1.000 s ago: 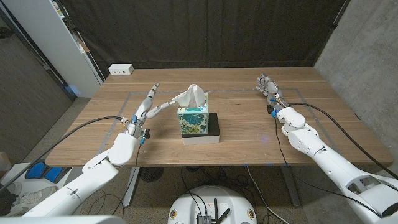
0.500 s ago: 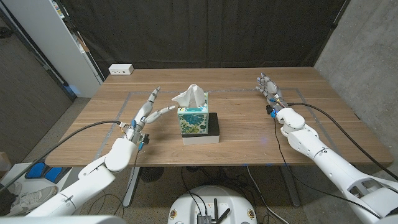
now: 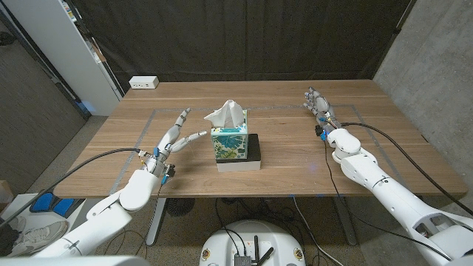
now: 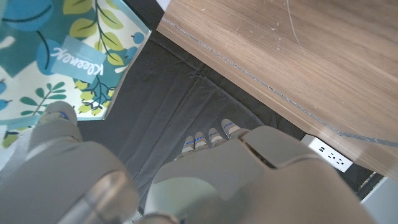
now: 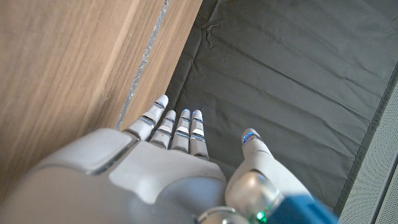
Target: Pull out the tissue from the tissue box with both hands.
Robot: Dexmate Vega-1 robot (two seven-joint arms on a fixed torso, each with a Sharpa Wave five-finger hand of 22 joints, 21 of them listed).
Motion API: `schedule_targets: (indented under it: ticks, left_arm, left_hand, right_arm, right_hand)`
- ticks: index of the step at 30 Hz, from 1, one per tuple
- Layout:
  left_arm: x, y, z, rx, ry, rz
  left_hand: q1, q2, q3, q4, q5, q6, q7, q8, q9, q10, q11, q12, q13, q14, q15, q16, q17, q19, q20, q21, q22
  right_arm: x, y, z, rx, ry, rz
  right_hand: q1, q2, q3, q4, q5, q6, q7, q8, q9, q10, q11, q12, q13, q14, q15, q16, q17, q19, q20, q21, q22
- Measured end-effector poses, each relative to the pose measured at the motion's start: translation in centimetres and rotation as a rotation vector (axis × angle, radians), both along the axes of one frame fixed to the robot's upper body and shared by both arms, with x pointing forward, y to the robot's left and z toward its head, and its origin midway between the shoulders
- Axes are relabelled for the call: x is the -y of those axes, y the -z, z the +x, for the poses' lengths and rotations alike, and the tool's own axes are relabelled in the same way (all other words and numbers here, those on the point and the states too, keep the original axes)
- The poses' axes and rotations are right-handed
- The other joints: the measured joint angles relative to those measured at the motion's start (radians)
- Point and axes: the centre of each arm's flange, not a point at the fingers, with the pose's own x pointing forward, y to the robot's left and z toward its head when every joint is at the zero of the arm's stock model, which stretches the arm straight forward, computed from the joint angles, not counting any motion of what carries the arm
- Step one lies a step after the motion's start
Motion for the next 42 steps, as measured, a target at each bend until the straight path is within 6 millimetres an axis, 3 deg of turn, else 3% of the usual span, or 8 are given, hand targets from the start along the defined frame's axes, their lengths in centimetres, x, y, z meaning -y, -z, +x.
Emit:
schedule_targets:
  ticks: [31, 42]
  left_arm:
    - [0.1, 2.1, -2.6, -0.034, 0.071, 0.047]
    - [-0.4, 2.4, -3.2, -0.046, 0.082, 0.076]
  left_hand:
    - [0.008, 0.000, -0.033, 0.006, 0.015, -0.003, -0.009, 0.000, 0.000, -0.004, -0.004, 0.000, 0.000, 0.002, -0.009, 0.004, 0.000, 0.013, -0.002, 0.006, 0.000]
    - [0.021, 0.006, -0.055, 0.008, 0.015, 0.000, -0.011, 0.025, 0.000, -0.004, -0.004, 0.008, 0.000, 0.001, -0.016, 0.012, 0.000, 0.053, -0.002, 0.014, 0.000]
  right_arm:
    - [-1.4, 0.4, -1.4, 0.004, 0.010, -0.005]
    - [-1.8, 0.5, -1.7, 0.005, 0.023, -0.009]
  right_hand:
    - [-0.009, 0.009, -0.004, -0.013, 0.000, -0.004, 0.004, 0.000, 0.000, 0.000, 0.000, 0.001, 0.000, 0.000, 0.000, 0.000, -0.005, 0.006, 0.006, -0.008, 0.000]
    - [-0.009, 0.009, -0.004, -0.013, 0.000, -0.004, 0.004, 0.000, 0.000, 0.000, 0.000, 0.001, 0.000, 0.000, 0.000, 0.000, -0.009, 0.006, 0.006, -0.015, 0.000]
